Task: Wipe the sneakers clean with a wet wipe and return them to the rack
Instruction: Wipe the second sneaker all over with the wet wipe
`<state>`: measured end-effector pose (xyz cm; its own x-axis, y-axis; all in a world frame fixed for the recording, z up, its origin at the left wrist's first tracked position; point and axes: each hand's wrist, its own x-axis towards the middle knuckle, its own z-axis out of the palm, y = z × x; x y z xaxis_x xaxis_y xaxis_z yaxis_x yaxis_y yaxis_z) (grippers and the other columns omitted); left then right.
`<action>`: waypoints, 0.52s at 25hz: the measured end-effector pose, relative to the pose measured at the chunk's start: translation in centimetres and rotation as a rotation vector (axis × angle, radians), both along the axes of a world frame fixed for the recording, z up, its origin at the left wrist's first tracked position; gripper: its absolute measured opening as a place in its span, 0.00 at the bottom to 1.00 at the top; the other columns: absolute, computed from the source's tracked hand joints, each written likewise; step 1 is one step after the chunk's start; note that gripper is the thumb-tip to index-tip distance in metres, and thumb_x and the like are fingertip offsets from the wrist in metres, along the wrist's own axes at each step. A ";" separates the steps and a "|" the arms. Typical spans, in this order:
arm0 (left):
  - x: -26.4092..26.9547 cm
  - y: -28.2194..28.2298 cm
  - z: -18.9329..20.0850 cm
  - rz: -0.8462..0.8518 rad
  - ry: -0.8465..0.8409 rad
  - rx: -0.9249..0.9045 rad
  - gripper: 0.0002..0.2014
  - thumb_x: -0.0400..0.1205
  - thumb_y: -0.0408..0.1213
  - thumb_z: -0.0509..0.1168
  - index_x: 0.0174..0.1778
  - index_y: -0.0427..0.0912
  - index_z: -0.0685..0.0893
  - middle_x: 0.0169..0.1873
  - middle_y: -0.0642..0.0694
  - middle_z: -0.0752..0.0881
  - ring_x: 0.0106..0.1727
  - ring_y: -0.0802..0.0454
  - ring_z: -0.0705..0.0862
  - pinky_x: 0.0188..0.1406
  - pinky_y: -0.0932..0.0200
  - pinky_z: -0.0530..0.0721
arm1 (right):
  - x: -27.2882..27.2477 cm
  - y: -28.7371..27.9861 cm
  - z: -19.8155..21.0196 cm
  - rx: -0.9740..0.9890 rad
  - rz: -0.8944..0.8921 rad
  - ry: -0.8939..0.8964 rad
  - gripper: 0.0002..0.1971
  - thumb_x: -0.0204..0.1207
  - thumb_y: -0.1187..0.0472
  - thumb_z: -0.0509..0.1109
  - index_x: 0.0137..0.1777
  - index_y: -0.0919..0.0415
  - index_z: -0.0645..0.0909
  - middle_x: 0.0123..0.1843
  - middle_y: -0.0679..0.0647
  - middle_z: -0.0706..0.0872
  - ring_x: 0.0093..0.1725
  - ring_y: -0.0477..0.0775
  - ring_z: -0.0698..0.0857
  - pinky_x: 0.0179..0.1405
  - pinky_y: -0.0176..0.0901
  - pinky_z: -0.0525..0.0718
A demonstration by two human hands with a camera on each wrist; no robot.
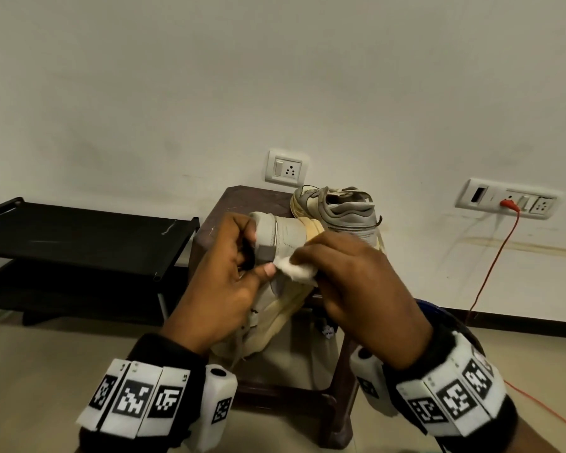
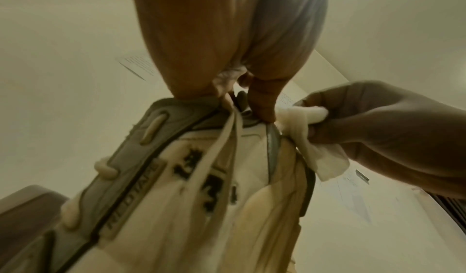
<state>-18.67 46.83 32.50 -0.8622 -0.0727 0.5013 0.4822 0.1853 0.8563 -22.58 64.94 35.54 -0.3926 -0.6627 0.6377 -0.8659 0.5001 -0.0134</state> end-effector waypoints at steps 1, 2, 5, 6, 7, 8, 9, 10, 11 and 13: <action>-0.2 0.0 -0.1 -0.016 -0.003 0.019 0.26 0.77 0.19 0.66 0.42 0.62 0.71 0.46 0.53 0.84 0.52 0.55 0.87 0.48 0.56 0.86 | -0.3 0.1 -0.2 -0.047 -0.009 0.010 0.13 0.71 0.63 0.68 0.56 0.61 0.85 0.50 0.55 0.87 0.48 0.54 0.84 0.47 0.46 0.85; -0.4 0.1 -0.2 -0.035 -0.005 0.030 0.25 0.77 0.19 0.66 0.43 0.60 0.71 0.44 0.52 0.84 0.51 0.55 0.87 0.48 0.57 0.86 | -1.0 0.0 -0.1 -0.122 -0.040 0.005 0.13 0.72 0.61 0.67 0.55 0.62 0.85 0.50 0.56 0.87 0.48 0.53 0.84 0.47 0.45 0.85; -1.0 0.4 -0.7 -0.047 -0.020 -0.004 0.18 0.77 0.18 0.66 0.45 0.47 0.69 0.38 0.56 0.82 0.45 0.62 0.85 0.44 0.66 0.84 | -3.8 0.0 0.1 -0.285 -0.177 -0.101 0.11 0.73 0.63 0.71 0.55 0.59 0.87 0.50 0.54 0.88 0.49 0.51 0.85 0.50 0.50 0.86; -1.2 0.6 -0.8 -0.028 -0.022 -0.037 0.17 0.77 0.19 0.67 0.44 0.44 0.69 0.34 0.58 0.80 0.40 0.65 0.83 0.41 0.69 0.82 | -4.4 0.0 -0.2 -0.304 -0.184 -0.118 0.11 0.74 0.62 0.71 0.55 0.59 0.87 0.50 0.53 0.88 0.49 0.51 0.85 0.50 0.50 0.85; -1.5 0.7 -0.9 0.001 -0.019 -0.069 0.16 0.77 0.20 0.67 0.43 0.42 0.68 0.31 0.60 0.78 0.36 0.66 0.80 0.38 0.72 0.80 | -4.7 0.0 -0.7 -0.311 -0.170 -0.116 0.10 0.74 0.62 0.69 0.54 0.59 0.87 0.49 0.53 0.88 0.48 0.51 0.85 0.49 0.48 0.85; -1.9 0.6 -1.1 0.040 -0.017 -0.093 0.15 0.77 0.21 0.68 0.42 0.42 0.69 0.29 0.61 0.76 0.32 0.66 0.76 0.35 0.72 0.78 | -4.7 0.0 -1.3 -0.303 -0.144 -0.105 0.11 0.74 0.61 0.68 0.53 0.60 0.86 0.49 0.53 0.88 0.48 0.51 0.84 0.49 0.47 0.85; -2.3 0.5 -1.4 0.078 -0.016 -0.105 0.15 0.77 0.23 0.68 0.41 0.43 0.69 0.27 0.62 0.75 0.30 0.66 0.74 0.34 0.72 0.77 | -4.5 0.0 -1.9 -0.283 -0.122 -0.096 0.12 0.73 0.59 0.66 0.53 0.60 0.86 0.49 0.54 0.87 0.48 0.51 0.84 0.48 0.46 0.85; -2.7 0.4 -1.6 0.109 -0.013 -0.103 0.14 0.78 0.24 0.68 0.41 0.43 0.69 0.27 0.62 0.75 0.30 0.65 0.72 0.34 0.71 0.76 | -4.3 -0.1 -2.4 -0.257 -0.109 -0.087 0.13 0.73 0.58 0.64 0.53 0.60 0.86 0.49 0.54 0.87 0.48 0.52 0.84 0.47 0.47 0.85; -3.1 0.3 -1.9 0.134 -0.012 -0.091 0.13 0.79 0.25 0.68 0.42 0.43 0.69 0.28 0.61 0.75 0.30 0.65 0.72 0.34 0.68 0.77 | -4.3 -0.3 -3.0 -0.230 -0.102 -0.083 0.14 0.73 0.58 0.63 0.52 0.61 0.86 0.49 0.55 0.87 0.48 0.54 0.84 0.46 0.49 0.86; -3.7 0.2 -2.3 0.171 -0.019 -0.056 0.13 0.79 0.27 0.68 0.44 0.45 0.70 0.31 0.60 0.77 0.34 0.60 0.77 0.38 0.61 0.80 | -4.4 -0.5 -4.1 -0.199 -0.096 -0.069 0.12 0.73 0.61 0.66 0.53 0.62 0.85 0.49 0.57 0.86 0.47 0.56 0.84 0.43 0.53 0.87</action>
